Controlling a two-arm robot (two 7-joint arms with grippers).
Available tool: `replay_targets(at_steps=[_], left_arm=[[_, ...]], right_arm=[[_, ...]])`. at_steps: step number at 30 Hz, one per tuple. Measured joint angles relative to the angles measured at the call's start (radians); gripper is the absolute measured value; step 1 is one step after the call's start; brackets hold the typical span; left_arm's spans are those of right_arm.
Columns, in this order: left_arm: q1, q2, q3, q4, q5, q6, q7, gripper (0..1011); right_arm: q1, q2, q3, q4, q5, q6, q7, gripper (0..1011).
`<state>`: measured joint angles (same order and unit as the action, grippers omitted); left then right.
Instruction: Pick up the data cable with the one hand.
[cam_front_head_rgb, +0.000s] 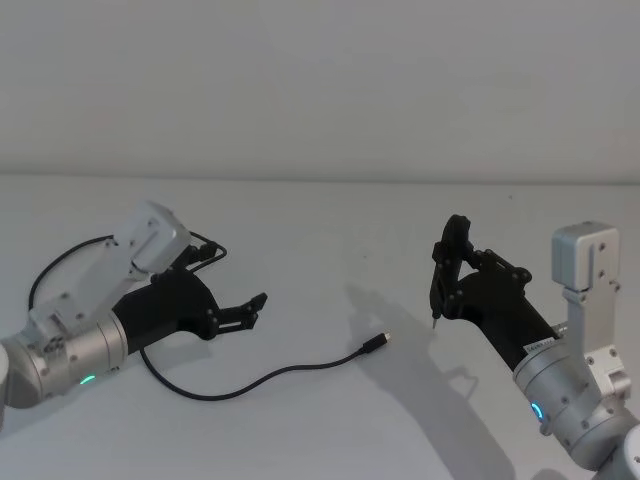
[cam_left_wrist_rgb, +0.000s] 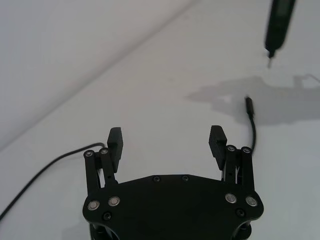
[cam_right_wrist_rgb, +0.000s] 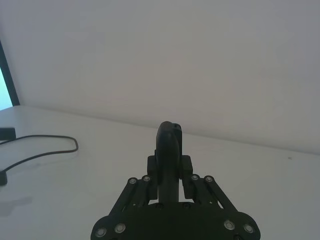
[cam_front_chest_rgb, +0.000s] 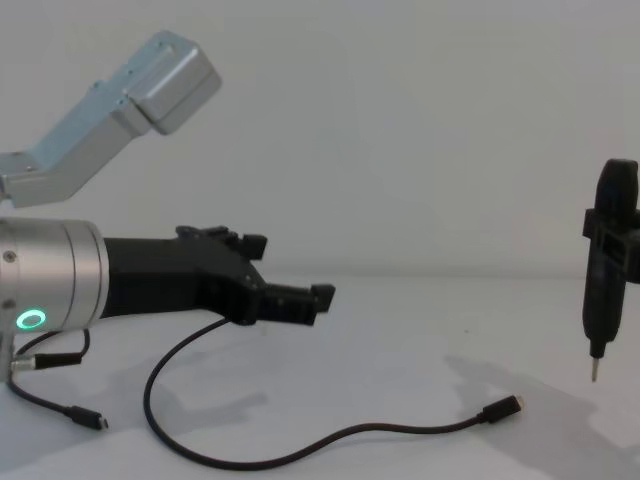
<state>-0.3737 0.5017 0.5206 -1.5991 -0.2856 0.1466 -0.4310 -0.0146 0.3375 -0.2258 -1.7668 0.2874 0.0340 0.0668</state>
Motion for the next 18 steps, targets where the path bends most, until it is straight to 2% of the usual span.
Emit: replay_targets(at_steps=[8,18], left_arm=[[-0.086,0.026,0.051,0.062,-0.006,0.041,-0.146,1004],[-0.152,0.025,0.102,0.122,-0.009,0.052,-0.256,1004]], right_arm=[[0.000,0.000,0.000,0.000,0.000,0.000,0.000,275],[0.000,0.000,0.000,0.000,0.000,0.000,0.000,274]])
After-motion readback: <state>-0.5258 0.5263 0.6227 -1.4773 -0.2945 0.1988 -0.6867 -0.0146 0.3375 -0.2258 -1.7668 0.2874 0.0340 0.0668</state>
